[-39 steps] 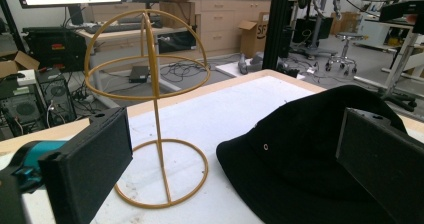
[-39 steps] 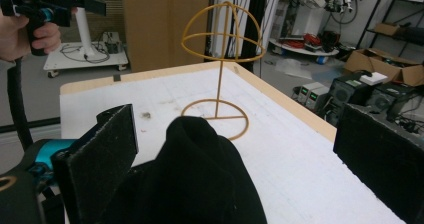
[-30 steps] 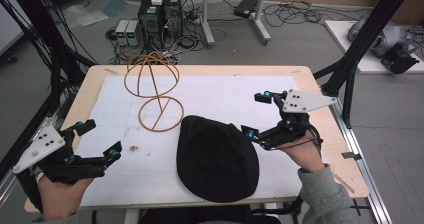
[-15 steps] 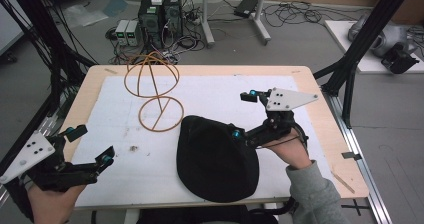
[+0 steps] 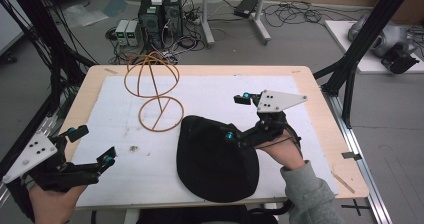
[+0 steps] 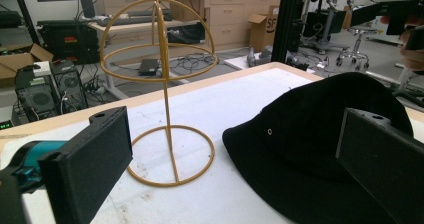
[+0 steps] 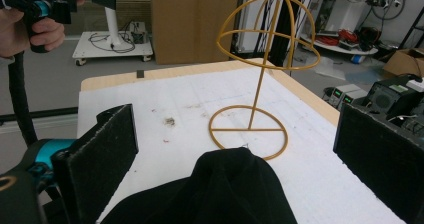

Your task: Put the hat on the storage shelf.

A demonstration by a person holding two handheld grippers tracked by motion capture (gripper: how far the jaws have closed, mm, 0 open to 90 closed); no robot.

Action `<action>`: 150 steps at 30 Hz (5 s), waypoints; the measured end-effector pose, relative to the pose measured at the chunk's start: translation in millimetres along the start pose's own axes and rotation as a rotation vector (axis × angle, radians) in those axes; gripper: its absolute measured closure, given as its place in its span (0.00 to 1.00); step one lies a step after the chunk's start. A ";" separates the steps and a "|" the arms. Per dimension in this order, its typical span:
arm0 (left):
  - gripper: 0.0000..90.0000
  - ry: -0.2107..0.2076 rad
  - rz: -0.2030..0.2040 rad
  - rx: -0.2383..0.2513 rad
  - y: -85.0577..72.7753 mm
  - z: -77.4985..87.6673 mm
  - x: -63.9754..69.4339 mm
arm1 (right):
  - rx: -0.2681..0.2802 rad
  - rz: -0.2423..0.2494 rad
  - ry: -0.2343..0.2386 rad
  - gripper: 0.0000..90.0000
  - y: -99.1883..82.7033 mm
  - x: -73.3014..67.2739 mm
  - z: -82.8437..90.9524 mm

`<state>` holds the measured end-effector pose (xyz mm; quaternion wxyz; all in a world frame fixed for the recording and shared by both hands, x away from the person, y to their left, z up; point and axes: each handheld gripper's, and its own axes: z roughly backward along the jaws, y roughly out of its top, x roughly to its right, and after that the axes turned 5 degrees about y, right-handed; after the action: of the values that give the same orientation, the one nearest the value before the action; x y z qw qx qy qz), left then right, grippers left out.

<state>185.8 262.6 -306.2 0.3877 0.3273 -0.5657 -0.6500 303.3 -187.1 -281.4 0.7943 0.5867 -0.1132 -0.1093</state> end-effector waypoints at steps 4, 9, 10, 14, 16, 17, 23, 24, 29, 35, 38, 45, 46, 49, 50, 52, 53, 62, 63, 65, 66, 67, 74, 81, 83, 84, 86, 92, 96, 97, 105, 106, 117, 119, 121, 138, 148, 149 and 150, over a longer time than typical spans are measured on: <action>0.02 0.003 0.001 0.005 -0.1 0.2 0.1 | 0.010 -0.008 0.000 0.04 -6.7 -1.3 -5.5; 0.02 0.003 0.000 0.004 -0.1 0.0 -0.2 | -0.022 -0.035 -0.003 0.04 -19.1 -0.5 -15.0; 0.02 0.003 0.001 0.002 -0.1 -0.2 -0.1 | -0.024 -0.032 -0.009 0.04 -19.8 -1.0 -16.6; 0.02 0.004 0.001 0.004 -0.1 -0.5 0.2 | -0.047 -0.024 -0.016 0.04 -23.4 -5.2 -21.8; 0.02 0.007 -0.002 0.008 0.3 0.2 -0.2 | -0.057 -0.024 -0.021 0.04 -24.6 -6.1 -22.8; 0.02 0.009 -0.001 0.010 0.4 0.5 -0.5 | -0.065 -0.025 -0.022 0.04 -25.9 -6.7 -23.9; 0.02 0.008 -0.003 0.006 0.3 0.0 -0.8 | -0.090 -0.033 -0.052 0.04 -33.9 -9.3 -30.6; 0.02 0.008 -0.001 0.006 0.3 -0.2 -0.6 | -0.090 -0.033 -0.052 0.04 -33.9 -9.3 -30.6; 0.02 0.005 -0.001 0.007 0.2 -1.4 -0.7 | -0.086 -0.052 -0.080 0.04 -44.0 -8.3 -33.6; 0.02 0.000 -0.001 0.001 -0.4 -3.8 -0.9 | -0.103 -0.043 -0.083 0.04 -44.6 -12.3 -36.5; 0.02 -0.001 -0.002 0.000 -0.2 -4.1 -0.7 | -0.109 -0.044 -0.082 0.04 -44.7 -12.7 -37.0; 0.02 0.000 0.000 0.001 -0.4 -4.9 -0.3 | -0.119 -0.054 -0.088 0.06 -45.2 -12.3 -38.0; 0.02 -0.001 -0.001 0.001 -0.3 -4.9 -0.1 | -0.128 -0.056 -0.094 0.11 -45.7 -12.0 -38.6; 0.02 0.000 -0.002 0.000 -0.3 -4.8 -0.2 | -0.135 -0.052 -0.087 0.20 -46.0 -11.8 -38.4; 0.02 0.000 -0.001 0.000 -0.3 -4.9 -0.2 | -0.137 -0.051 -0.089 0.20 -46.1 -12.1 -38.8; 0.02 0.001 -0.001 0.000 -0.5 -4.8 -0.4 | -0.148 -0.051 -0.088 0.27 -46.4 -12.4 -39.3; 0.02 0.000 -0.001 0.000 -0.4 -4.8 -0.5 | -0.152 -0.050 -0.086 0.29 -46.8 -12.5 -39.7; 0.02 -0.001 -0.002 -0.006 -0.9 -5.7 -0.4 | -0.110 -0.030 -0.126 0.71 -52.5 -13.8 -36.0; 0.02 -0.001 -0.001 -0.006 -0.9 -5.7 -0.4 | -0.109 -0.028 -0.129 0.75 -52.5 -14.4 -35.4; 0.02 0.000 -0.002 -0.006 -0.8 -5.5 -0.5 | -0.117 -0.020 -0.133 0.82 -52.5 -15.0 -35.5; 0.02 0.000 -0.001 -0.006 -0.8 -5.4 -0.6 | -0.125 -0.005 -0.138 0.88 -52.3 -16.2 -35.7; 0.02 0.001 -0.002 -0.006 -0.8 -5.3 -0.6 | -0.125 -0.005 -0.138 0.88 -52.3 -16.2 -35.7; 0.02 -0.001 -0.002 -0.005 -0.5 -5.5 -0.1 | -0.130 0.014 -0.123 0.93 -52.1 -17.8 -35.9; 0.02 -0.001 0.001 -0.002 -0.2 -4.7 -0.3 | -0.134 0.030 -0.106 0.93 -49.7 -18.0 -35.6; 0.02 -0.001 0.001 -0.001 0.0 -4.1 -0.6 | -0.132 0.036 -0.101 0.94 -47.8 -17.7 -35.0; 0.02 -0.001 0.001 0.001 0.1 -4.0 -0.7 | -0.130 0.039 -0.098 0.94 -46.4 -17.7 -34.5; 0.02 0.001 0.003 0.001 -0.2 -3.9 -1.2 | -0.122 0.035 -0.085 0.94 -42.8 -17.7 -32.3; 0.02 -0.001 0.004 -0.006 -1.1 -5.4 -0.8 | -0.077 0.050 -0.046 0.94 -30.0 -17.5 -23.7; 0.02 -0.005 0.009 -0.007 -0.3 -6.5 0.6 | -0.068 0.062 -0.035 0.94 -21.5 -15.5 -20.8; 0.02 -0.004 0.006 -0.005 0.2 -6.6 1.1 | -0.068 0.059 -0.035 0.94 -19.0 -15.4 -19.8; 0.02 -0.002 0.006 0.001 2.9 -4.2 2.4 | -0.062 0.076 0.001 0.94 4.2 -14.4 -12.9; 0.02 -0.003 0.006 0.003 3.0 -4.0 2.4 | -0.059 0.076 0.008 0.94 7.2 -14.1 -11.6; 0.02 -0.005 0.014 0.001 1.7 -3.7 0.3 | -0.046 0.095 0.062 0.94 42.2 -10.5 2.9; 0.02 -0.004 0.019 0.000 0.9 -4.1 -0.8 | -0.044 0.093 0.074 0.94 51.5 -8.5 6.3; 0.02 -0.003 0.021 -0.001 0.0 -4.3 -2.0 | -0.047 0.102 0.082 0.94 57.4 -7.6 7.7; 0.02 0.007 0.008 0.029 9.8 10.1 -2.9 | -0.019 0.128 0.120 0.94 93.4 -2.0 12.7; 0.02 0.001 0.011 0.019 8.5 8.9 -2.3 | -0.011 0.144 0.125 0.94 111.5 1.2 13.2; 0.02 0.000 0.011 0.018 8.4 8.8 -2.1 | -0.015 0.146 0.126 0.94 113.9 1.1 12.9; 0.02 -0.001 0.012 0.018 8.2 9.0 -2.0 | -0.018 0.151 0.127 0.94 117.0 1.1 12.2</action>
<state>180.2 268.2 -296.8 0.3882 0.3273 -0.5737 -0.6426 305.3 -164.8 -165.9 0.8112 0.5750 -0.1053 -0.0129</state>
